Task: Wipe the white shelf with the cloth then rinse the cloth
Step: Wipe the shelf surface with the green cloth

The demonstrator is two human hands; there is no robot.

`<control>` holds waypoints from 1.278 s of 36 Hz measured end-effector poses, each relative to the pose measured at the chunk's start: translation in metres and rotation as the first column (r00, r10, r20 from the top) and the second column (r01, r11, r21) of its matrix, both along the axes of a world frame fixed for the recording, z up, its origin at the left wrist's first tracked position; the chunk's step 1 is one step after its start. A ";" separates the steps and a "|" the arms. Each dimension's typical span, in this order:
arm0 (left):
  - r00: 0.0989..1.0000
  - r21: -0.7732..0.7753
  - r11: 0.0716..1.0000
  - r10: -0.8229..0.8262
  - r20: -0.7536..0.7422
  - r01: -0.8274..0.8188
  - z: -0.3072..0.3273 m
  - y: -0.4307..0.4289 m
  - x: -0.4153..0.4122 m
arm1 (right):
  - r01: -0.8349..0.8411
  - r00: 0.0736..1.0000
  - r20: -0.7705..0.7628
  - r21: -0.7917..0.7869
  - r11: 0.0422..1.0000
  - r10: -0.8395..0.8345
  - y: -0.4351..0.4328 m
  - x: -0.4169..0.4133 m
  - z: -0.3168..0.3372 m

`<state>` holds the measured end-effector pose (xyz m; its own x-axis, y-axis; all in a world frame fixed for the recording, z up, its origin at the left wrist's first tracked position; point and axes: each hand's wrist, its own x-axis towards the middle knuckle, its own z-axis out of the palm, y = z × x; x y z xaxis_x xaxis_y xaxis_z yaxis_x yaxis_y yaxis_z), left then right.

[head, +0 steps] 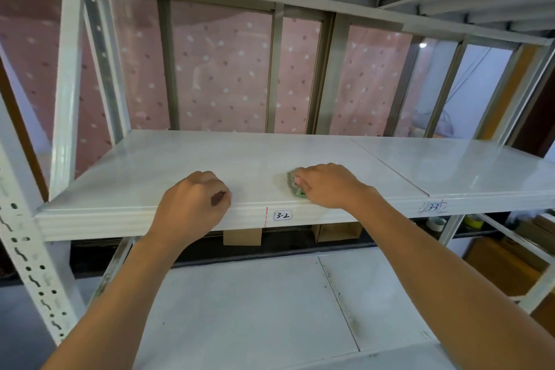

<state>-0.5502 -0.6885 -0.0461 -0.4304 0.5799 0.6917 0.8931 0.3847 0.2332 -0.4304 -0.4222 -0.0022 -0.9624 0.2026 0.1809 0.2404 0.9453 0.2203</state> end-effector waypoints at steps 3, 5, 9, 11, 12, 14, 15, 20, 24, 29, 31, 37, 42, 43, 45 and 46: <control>1.000 0.022 1.000 0.018 0.005 -0.018 -0.004 -0.013 -0.003 | -0.046 0.999 -0.018 0.028 0.999 0.047 -0.014 -0.004 -0.002; 1.000 0.036 0.999 0.028 -0.006 -0.027 -0.006 -0.023 -0.006 | -0.092 0.995 -0.036 0.027 0.995 0.093 -0.025 -0.007 -0.004; 0.996 0.057 0.997 0.054 -0.065 -0.051 -0.009 -0.038 -0.009 | -0.150 0.986 -0.072 0.034 0.988 0.152 -0.045 -0.014 -0.005; 0.994 0.069 0.995 0.078 -0.080 -0.073 -0.011 -0.048 -0.011 | -0.162 0.983 -0.078 0.054 0.985 0.165 -0.057 -0.019 -0.007; 0.992 0.076 0.994 0.089 -0.087 -0.082 -0.012 -0.054 -0.013 | -0.169 0.981 -0.083 0.062 0.984 0.173 -0.063 -0.022 -0.007; 0.990 0.091 0.992 0.102 -0.102 -0.093 -0.015 -0.066 -0.016 | -0.191 0.977 -0.089 0.064 0.980 0.196 -0.078 -0.028 -0.006; 0.988 0.103 0.990 0.106 -0.110 -0.095 -0.016 -0.072 -0.017 | -0.204 0.974 -0.090 0.063 0.977 0.210 -0.086 -0.031 -0.005; 0.971 0.155 0.973 0.195 -0.140 -0.173 -0.021 -0.102 -0.019 | -0.275 0.955 -0.102 0.043 0.960 0.278 -0.137 -0.053 -0.001; 0.944 0.167 0.949 0.293 -0.150 -0.268 -0.021 -0.132 -0.018 | -0.345 0.933 -0.096 0.038 0.938 0.347 -0.182 -0.081 -0.001; 0.910 0.179 0.912 0.394 -0.127 -0.370 -0.018 -0.166 -0.014 | -0.430 0.896 -0.102 0.046 0.902 0.432 -0.235 -0.125 -0.002; 0.896 0.190 0.894 0.430 -0.109 -0.406 -0.017 -0.178 -0.014 | -0.464 0.879 -0.102 0.046 0.885 0.466 -0.256 -0.140 -0.002; 0.859 0.226 0.837 0.512 0.000 -0.499 -0.020 -0.205 -0.013 | -0.565 0.822 -0.137 -0.070 0.822 0.553 -0.301 -0.174 -0.003; 0.849 0.233 0.821 0.525 0.054 -0.522 -0.020 -0.214 -0.012 | -0.622 0.782 -0.119 -0.099 0.776 0.612 -0.310 -0.171 0.004; 0.852 0.240 0.820 0.520 0.066 -0.519 -0.020 -0.215 -0.011 | -0.631 0.775 -0.107 -0.095 0.770 0.623 -0.311 -0.167 0.006; 0.854 0.252 0.818 0.513 0.087 -0.517 -0.019 -0.216 -0.011 | -0.655 0.756 -0.092 -0.081 0.751 0.649 -0.311 -0.160 0.007; 0.854 0.255 0.817 0.512 0.093 -0.517 -0.018 -0.217 -0.011 | -0.665 0.747 -0.085 -0.077 0.743 0.659 -0.312 -0.156 0.007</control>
